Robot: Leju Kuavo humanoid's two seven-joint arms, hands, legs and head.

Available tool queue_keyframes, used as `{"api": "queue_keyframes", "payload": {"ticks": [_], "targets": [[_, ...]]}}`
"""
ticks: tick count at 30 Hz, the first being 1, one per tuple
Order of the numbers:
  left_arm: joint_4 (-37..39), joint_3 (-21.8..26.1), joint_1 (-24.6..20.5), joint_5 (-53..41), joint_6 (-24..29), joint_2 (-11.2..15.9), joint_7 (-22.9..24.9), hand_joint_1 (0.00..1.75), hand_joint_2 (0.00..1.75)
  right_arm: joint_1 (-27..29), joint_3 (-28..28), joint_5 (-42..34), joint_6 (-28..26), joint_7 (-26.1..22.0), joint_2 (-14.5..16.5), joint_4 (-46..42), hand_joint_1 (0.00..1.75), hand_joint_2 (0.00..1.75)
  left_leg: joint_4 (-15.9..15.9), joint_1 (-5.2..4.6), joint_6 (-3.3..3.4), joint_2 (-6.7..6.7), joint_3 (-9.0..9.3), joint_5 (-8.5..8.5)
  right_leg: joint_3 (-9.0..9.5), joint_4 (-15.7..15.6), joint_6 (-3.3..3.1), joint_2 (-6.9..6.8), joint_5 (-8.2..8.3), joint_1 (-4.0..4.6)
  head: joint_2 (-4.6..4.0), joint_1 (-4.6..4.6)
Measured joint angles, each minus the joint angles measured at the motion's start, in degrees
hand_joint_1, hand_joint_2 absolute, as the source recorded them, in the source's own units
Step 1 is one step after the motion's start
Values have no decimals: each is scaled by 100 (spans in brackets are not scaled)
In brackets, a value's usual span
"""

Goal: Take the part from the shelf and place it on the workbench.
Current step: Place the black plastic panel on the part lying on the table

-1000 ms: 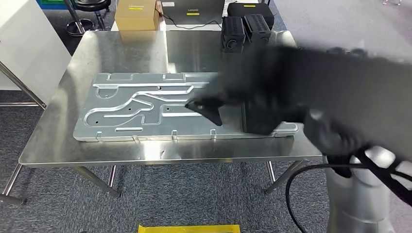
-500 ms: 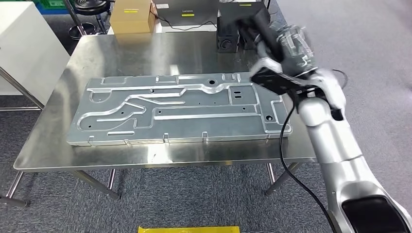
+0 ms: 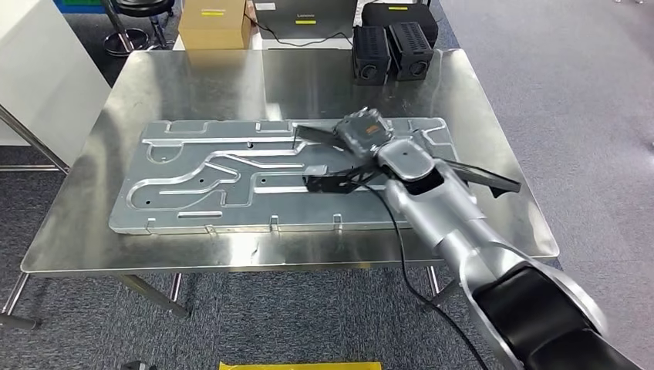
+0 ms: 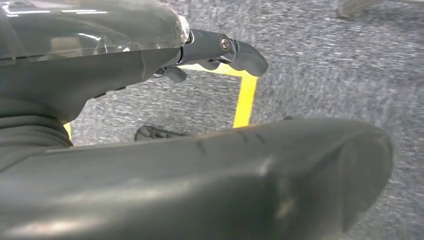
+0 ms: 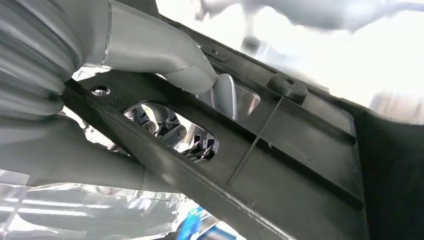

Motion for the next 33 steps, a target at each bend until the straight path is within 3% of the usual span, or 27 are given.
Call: {"api": "queue_keyframes", "payload": {"ticks": [1,2,4,6,8,11,13,15,16,17,19,21,23,25,27,31,32,33], "targets": [[0,5,-4,0,-33,0,-31,0,0,6,96,57,74,3,76,127,171,175,0,0,5,-5,19,-14,-132,196,5,-1,-1,-10,0,0],[0,11,-5,0,-78,0,-75,0,0,14,188,111,140,9,146,237,171,175,1,0,2,-12,40,-29,-147,148,-3,-1,117,-17,0,1],[0,17,-2,-5,-173,-3,-173,0,0,14,349,195,242,35,290,413,171,175,2,0,-25,-26,86,-62,105,-500,-54,-5,547,-13,0,1],[0,18,-20,-16,-229,-9,-236,0,0,-2,469,240,293,79,427,534,171,175,4,-13,-74,-25,103,-91,392,-1154,-114,-9,797,27,0,-3],[0,18,-51,-23,-251,-13,-269,0,0,-2,557,264,306,118,546,629,171,175,-9,-24,-135,-17,103,-105,471,-1345,-153,0,794,67,0,-7],[0,18,-76,-32,-271,-17,-316,0,0,24,649,294,267,191,700,737,171,175,30,-8,-227,-7,112,-182,534,-1443,-234,8,814,47,0,-7],[0,18,-82,-37,-274,-22,-357,0,87,47,690,304,207,218,810,795,86,87,480,7,-261,-2,-75,-450,597,-1501,-293,7,821,35,0,-12],[0,18,-84,-39,-273,-25,-380,0,175,105,729,308,163,230,909,854,0,0,1244,9,-289,-2,-445,-768,618,-1501,-332,10,804,54,0,-14],[0,18,-81,-39,-273,-27,-385,0,175,148,751,308,157,240,945,878,0,0,1489,12,-304,-2,-584,-812,623,-1494,-340,13,795,61,0,-14],[0,18,-77,-39,-273,-29,-389,0,175,187,771,309,156,250,973,903,0,0,1541,17,-320,-1,-634,-751,625,-1481,-342,16,783,65,0,-13],[0,18,-74,-39,-276,-30,-399,0,175,240,796,313,172,261,1036,951,0,0,1023,36,-342,2,-423,-368,623,-1425,-326,26,743,59,0,-13],[0,18,-80,-39,-276,-30,-406,0,87,271,829,317,217,260,1130,1004,0,0,360,33,-323,-4,-102,-120,603,-1343,-280,49,688,69,0,-14],[0,17,-83,-46,-257,-31,-401,0,0,336,873,292,260,244,1226,1042,0,0,112,11,-257,-13,23,-114,583,-1308,-227,69,670,81,0,-14],[0,16,-73,-52,-228,-32,-395,0,0,426,890,210,251,217,1283,1057,0,0,88,10,-187,-9,34,-104,588,-1318,-184,74,678,78,0,-14],[0,17,-63,-50,-204,-37,-392,0,0,477,890,51,194,185,1301,1060,0,0,58,28,-126,5,59,-85,543,-1180,-138,66,565,73,0,-12],[0,27,-56,-48,-159,-42,-361,0,0,619,851,-576,37,-89,1318,1045,0,0,41,34,-71,37,75,-78,-46,94,-63,42,-43,36,0,-9],[0,30,-53,-46,-153,-42,-349,0,0,670,809,-806,-4,-238,1320,1032,0,0,42,33,-69,37,75,-79,-122,242,-62,37,-48,28,-1,-8],[0,34,-48,-43,-151,-42,-338,0,0,706,748,-1059,-55,-422,1322,1006,0,0,43,33,-69,33,77,-79,-93,173,-70,30,52,22,-1,-8]]}}
